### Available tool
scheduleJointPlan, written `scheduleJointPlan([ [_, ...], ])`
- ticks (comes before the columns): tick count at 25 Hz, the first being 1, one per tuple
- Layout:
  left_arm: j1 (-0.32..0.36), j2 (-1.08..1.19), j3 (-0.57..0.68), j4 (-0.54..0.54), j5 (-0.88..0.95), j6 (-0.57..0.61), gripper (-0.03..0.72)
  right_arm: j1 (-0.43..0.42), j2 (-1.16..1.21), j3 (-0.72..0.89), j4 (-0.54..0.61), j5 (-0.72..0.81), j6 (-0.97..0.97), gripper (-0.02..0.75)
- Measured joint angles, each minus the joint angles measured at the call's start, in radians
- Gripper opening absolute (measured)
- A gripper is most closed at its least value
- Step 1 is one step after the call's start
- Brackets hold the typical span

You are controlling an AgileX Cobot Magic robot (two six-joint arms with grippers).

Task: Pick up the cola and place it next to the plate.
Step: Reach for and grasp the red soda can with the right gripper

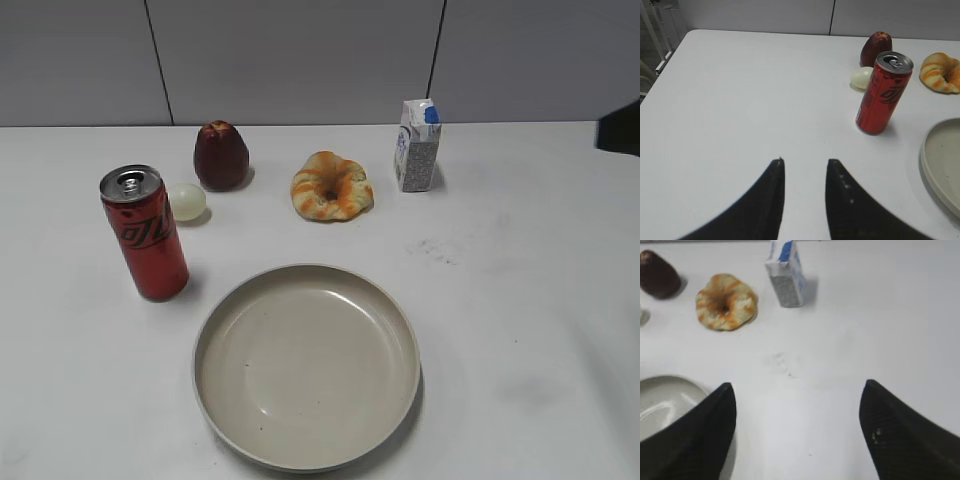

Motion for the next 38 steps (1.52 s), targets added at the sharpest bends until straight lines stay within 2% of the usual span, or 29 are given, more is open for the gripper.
scheduleJointPlan([
  [8,0.0,0.0,0.0,0.0,0.0,0.0,0.227,0.304,0.475,-0.452,0.006,0.176,-0.011,0.58],
  [12,0.0,0.0,0.0,0.0,0.0,0.0,0.227,0.414,0.68,-0.728,0.003,0.308,-0.013,0.58],
  [18,0.0,0.0,0.0,0.0,0.0,0.0,0.227,0.56,0.943,-1.139,-0.061,0.448,-0.013,0.58],
  [21,0.0,0.0,0.0,0.0,0.0,0.0,0.227,0.608,1.036,-1.277,-0.076,0.485,-0.004,0.58],
  [24,0.0,0.0,0.0,0.0,0.0,0.0,0.227,0.64,1.091,-1.348,-0.076,0.485,-0.001,0.611],
  [28,0.0,0.0,0.0,0.0,0.0,0.0,0.227,0.672,1.126,-1.362,-0.076,0.464,-0.036,0.657],
  [38,0.0,0.0,0.0,0.0,0.0,0.0,0.227,0.684,1.176,-1.364,-0.11,0.367,-0.085,0.661],
])
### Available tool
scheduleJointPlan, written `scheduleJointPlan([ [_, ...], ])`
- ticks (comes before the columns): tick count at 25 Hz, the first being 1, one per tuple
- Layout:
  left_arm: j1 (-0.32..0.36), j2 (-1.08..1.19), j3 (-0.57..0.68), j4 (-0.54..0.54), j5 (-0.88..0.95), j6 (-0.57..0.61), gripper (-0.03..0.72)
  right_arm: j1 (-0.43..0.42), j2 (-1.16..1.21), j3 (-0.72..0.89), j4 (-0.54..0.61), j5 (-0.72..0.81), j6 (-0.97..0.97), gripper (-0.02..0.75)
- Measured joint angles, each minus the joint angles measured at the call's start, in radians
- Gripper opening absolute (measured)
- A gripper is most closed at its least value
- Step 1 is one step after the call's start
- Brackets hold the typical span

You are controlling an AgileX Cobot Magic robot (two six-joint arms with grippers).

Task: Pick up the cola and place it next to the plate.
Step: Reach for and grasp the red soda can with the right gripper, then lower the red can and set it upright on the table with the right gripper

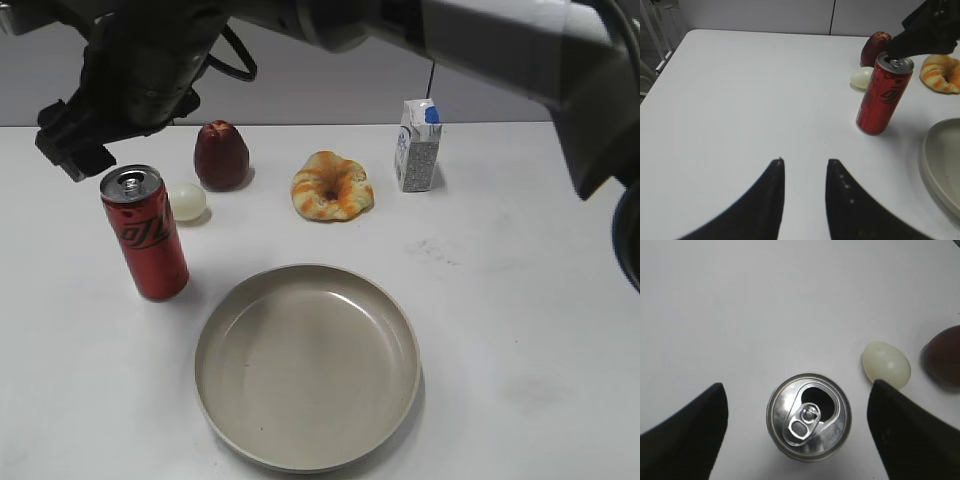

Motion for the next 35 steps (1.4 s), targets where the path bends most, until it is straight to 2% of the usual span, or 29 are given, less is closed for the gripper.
scheduleJointPlan([
  [11,0.0,0.0,0.0,0.0,0.0,0.0,0.227,0.001,0.09,0.0,-0.007,-0.006,-0.003,0.652],
  [13,0.0,0.0,0.0,0.0,0.0,0.0,0.227,0.001,0.103,0.0,-0.007,-0.006,-0.003,0.62],
  [17,0.0,0.0,0.0,0.0,0.0,0.0,0.227,0.001,0.109,0.0,-0.007,-0.006,-0.003,0.503],
  [24,0.0,0.0,0.0,0.0,0.0,0.0,0.227,0.001,0.1,0.0,-0.007,-0.002,-0.003,0.503],
  [30,0.0,0.0,0.0,0.0,0.0,0.0,0.227,-0.018,-0.028,0.0,-0.019,0.078,-0.003,0.503],
  [35,0.0,0.0,0.0,0.0,0.0,0.0,0.227,-0.098,-0.239,0.073,-0.035,0.131,-0.003,0.503],
])
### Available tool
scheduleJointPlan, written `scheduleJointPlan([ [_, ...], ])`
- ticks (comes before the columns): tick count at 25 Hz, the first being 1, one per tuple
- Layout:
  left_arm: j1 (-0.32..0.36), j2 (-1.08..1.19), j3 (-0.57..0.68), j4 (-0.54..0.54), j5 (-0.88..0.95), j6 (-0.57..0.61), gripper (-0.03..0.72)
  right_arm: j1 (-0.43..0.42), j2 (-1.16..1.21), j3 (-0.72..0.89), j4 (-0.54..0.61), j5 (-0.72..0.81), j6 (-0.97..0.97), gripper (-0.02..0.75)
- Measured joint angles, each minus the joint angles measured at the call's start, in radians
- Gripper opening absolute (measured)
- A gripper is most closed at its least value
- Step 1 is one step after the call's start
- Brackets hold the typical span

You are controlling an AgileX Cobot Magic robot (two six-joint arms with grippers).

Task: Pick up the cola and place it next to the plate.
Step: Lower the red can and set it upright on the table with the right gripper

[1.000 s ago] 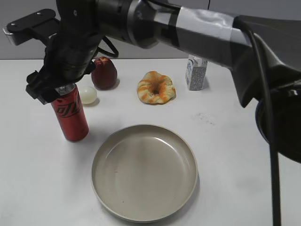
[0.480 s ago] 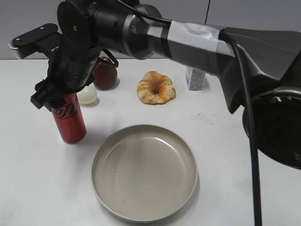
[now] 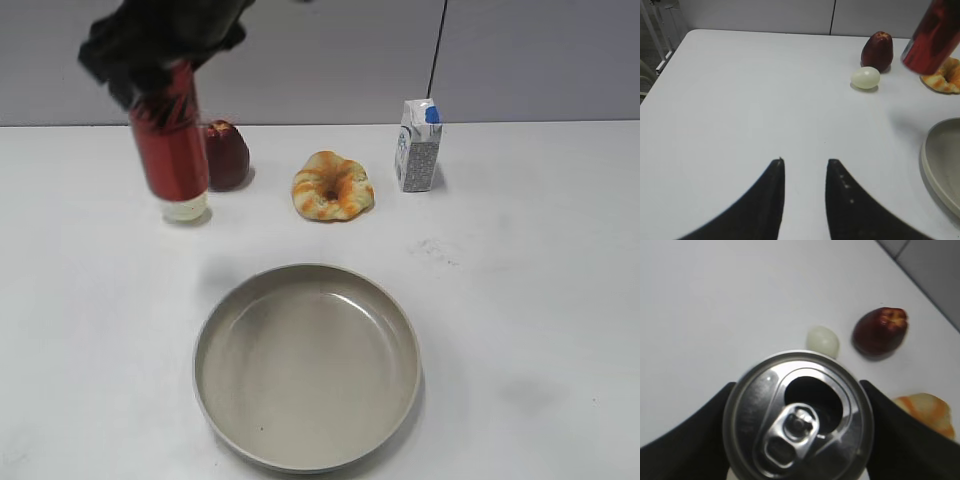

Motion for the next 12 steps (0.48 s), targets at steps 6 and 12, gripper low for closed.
scheduleJointPlan([
  [6,0.0,0.0,0.0,0.0,0.0,0.0,0.227,-0.123,-0.302,0.287,-0.098,0.06,0.018,0.503],
  [12,0.0,0.0,0.0,0.0,0.0,0.0,0.227,-0.145,-0.538,0.622,-0.239,0.089,0.07,0.503],
])
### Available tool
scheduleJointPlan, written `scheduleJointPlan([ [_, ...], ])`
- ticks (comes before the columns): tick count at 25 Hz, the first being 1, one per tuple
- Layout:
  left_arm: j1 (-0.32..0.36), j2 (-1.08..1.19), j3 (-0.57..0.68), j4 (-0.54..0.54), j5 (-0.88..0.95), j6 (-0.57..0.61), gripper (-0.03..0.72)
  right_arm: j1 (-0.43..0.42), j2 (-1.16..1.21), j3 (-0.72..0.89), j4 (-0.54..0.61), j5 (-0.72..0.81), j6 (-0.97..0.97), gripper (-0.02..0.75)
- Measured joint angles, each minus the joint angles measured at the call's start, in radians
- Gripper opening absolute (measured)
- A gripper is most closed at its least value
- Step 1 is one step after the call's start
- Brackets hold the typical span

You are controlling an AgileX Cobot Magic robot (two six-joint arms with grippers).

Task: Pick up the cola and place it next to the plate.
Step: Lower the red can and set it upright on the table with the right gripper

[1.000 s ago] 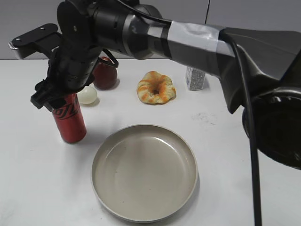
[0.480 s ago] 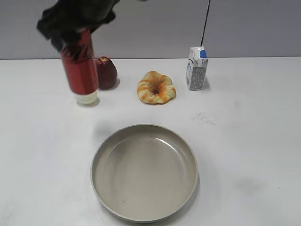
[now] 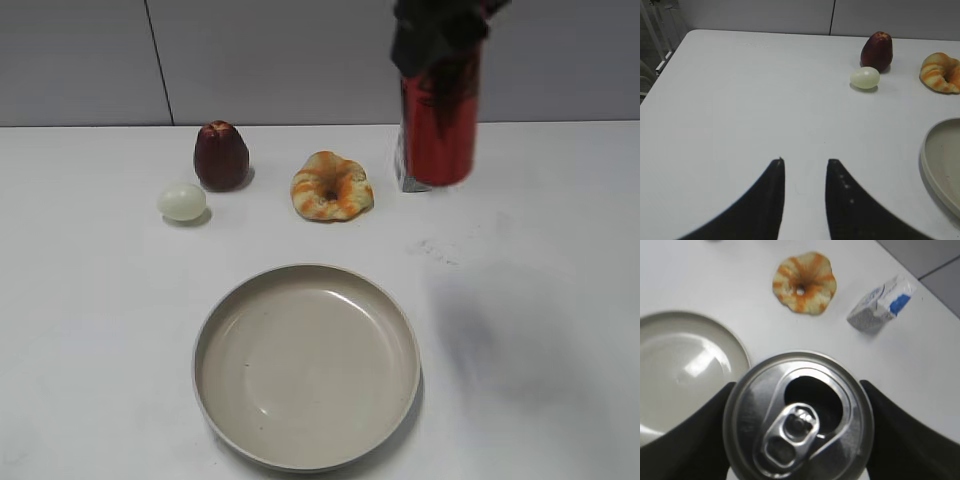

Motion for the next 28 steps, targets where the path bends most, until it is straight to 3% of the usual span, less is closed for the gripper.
scheduleJointPlan([
  [6,0.0,0.0,0.0,0.0,0.0,0.0,0.227,0.0,-0.039,0.273,-0.053,-0.035,0.139,0.503],
  [16,0.0,0.0,0.0,0.0,0.0,0.0,0.227,0.0,-0.039,0.634,-0.062,-0.52,0.368,0.503],
  [22,0.0,0.0,0.0,0.0,0.0,0.0,0.228,0.0,-0.042,0.74,-0.076,-0.728,0.401,0.503],
  [28,0.0,0.0,0.0,0.0,0.0,0.0,0.228,0.0,-0.047,0.763,-0.085,-0.774,0.406,0.503],
])
